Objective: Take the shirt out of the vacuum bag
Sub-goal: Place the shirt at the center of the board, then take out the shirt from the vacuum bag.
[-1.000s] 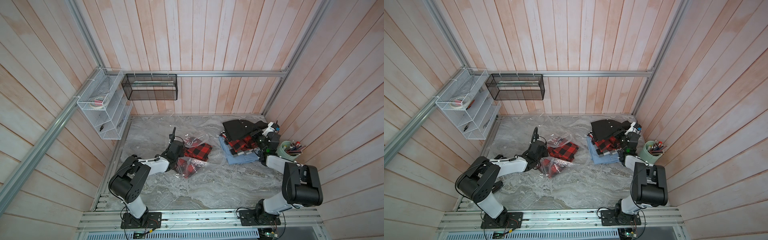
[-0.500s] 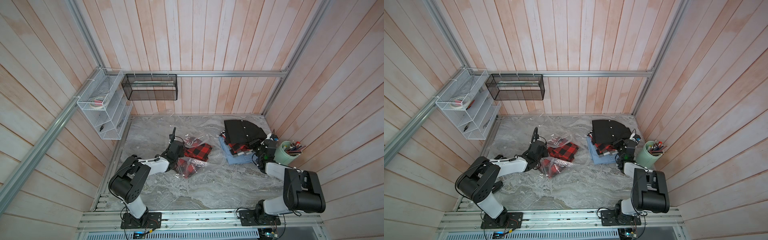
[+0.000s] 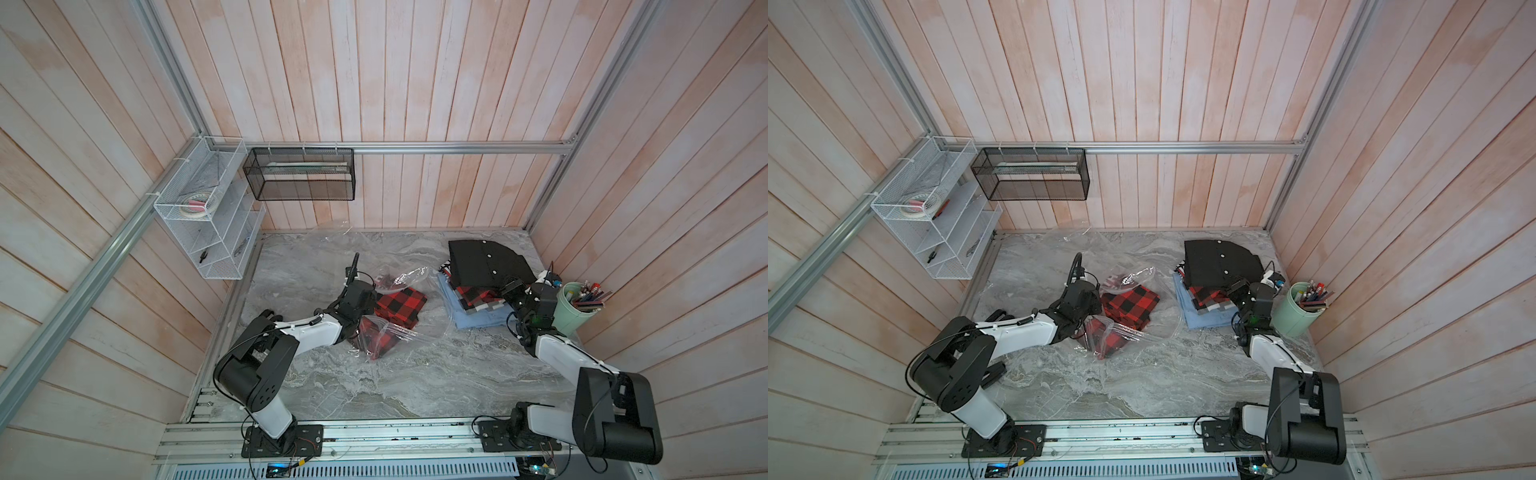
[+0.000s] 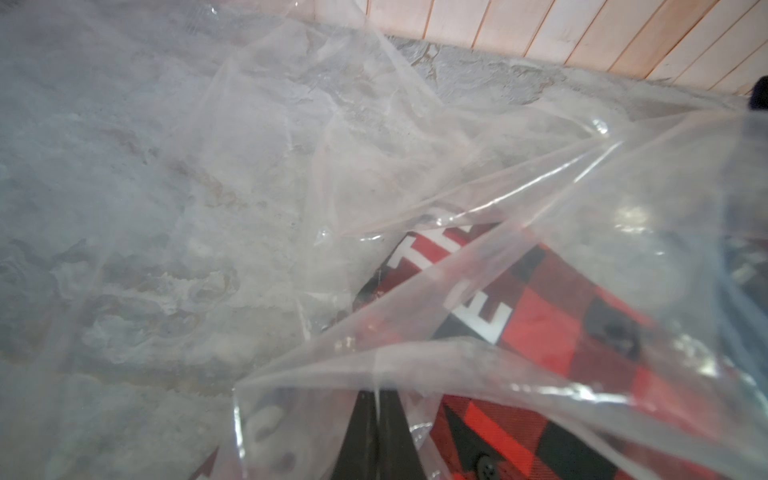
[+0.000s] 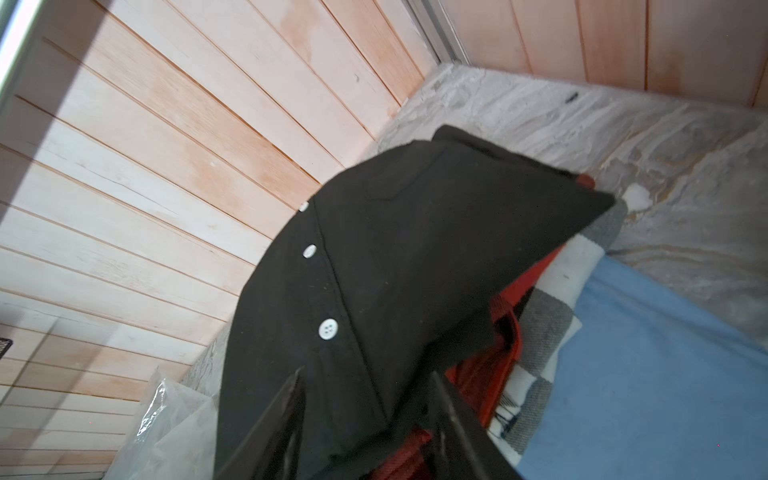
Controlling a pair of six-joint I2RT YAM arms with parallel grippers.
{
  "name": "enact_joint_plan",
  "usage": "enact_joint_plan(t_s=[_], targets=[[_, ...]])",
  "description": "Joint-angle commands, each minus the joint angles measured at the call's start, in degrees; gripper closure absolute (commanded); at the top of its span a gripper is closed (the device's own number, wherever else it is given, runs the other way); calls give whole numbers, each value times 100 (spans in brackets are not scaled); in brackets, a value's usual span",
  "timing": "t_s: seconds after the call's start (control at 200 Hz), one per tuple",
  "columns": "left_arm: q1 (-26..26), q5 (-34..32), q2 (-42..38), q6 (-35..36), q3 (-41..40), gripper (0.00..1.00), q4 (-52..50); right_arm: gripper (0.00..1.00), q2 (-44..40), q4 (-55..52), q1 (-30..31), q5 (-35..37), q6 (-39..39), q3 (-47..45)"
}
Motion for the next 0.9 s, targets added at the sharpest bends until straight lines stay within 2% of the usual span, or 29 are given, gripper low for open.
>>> enact_joint_plan(t_s=[0.0, 0.08, 0.235, 0.305, 0.39, 0.625, 0.73, 0.89], targets=[[-104, -18, -177, 20, 248, 100, -162, 45, -419, -499, 225, 175, -239, 150], [-131, -36, -193, 42, 323, 100, -215, 42, -676, -788, 730, 268, -455, 361], [-147, -97, -307, 59, 351, 100, -242, 40, -845, -1185, 2560, 772, -772, 687], [-148, -106, -381, 65, 352, 100, -265, 39, -810, -1211, 3338, 987, -704, 667], [-149, -107, -489, 67, 325, 100, -265, 38, -630, -1071, 3987, 997, -456, 576], [-201, -158, -693, 126, 295, 100, -302, 38, 22, -762, 4807, 781, 38, 424], [-211, -186, -768, 143, 277, 100, -300, 37, 270, -595, 4940, 762, 235, 282], [-255, -175, -817, 149, 278, 100, -295, 36, 837, -309, 4949, 371, 409, 194]])
